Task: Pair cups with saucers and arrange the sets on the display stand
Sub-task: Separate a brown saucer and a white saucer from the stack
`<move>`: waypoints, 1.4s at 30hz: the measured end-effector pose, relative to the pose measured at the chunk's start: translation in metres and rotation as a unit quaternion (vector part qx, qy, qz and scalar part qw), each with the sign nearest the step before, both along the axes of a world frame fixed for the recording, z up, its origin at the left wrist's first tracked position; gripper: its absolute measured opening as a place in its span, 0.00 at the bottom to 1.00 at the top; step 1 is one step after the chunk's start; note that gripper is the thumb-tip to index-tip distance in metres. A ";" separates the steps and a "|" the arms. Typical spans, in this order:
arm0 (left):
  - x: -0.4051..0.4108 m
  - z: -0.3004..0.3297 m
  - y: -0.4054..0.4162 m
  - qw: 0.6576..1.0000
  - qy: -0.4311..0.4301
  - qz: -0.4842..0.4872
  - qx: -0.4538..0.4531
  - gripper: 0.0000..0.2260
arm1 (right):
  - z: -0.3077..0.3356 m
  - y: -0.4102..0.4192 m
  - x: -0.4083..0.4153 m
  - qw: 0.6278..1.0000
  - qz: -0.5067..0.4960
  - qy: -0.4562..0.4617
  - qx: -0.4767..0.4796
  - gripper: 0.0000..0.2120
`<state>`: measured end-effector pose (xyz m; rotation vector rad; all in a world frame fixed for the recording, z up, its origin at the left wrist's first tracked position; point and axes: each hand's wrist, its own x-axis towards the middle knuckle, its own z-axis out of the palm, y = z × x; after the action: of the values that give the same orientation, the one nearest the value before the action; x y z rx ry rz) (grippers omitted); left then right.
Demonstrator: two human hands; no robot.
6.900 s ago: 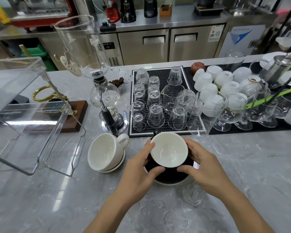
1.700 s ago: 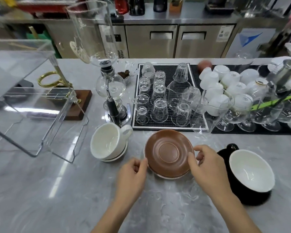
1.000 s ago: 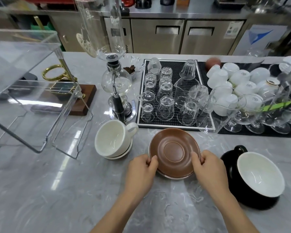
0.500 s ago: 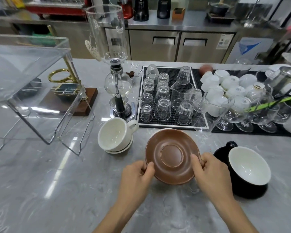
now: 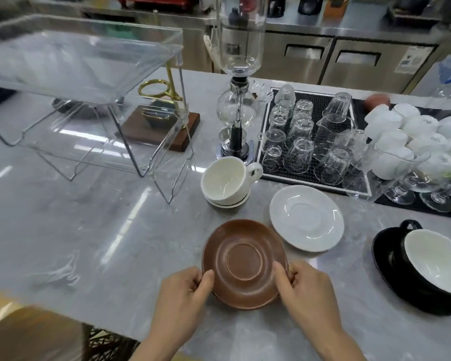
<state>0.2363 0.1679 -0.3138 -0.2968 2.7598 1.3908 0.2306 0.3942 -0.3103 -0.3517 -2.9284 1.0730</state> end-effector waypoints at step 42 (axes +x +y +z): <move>0.007 0.014 -0.036 0.996 -0.018 0.082 -0.004 0.24 | 0.018 -0.021 -0.021 0.999 0.008 -0.023 -0.034 0.25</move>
<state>0.2428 0.1319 -0.2998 -0.5533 2.7673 1.3924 0.2099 0.3735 -0.2923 -0.3596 -2.9442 1.1843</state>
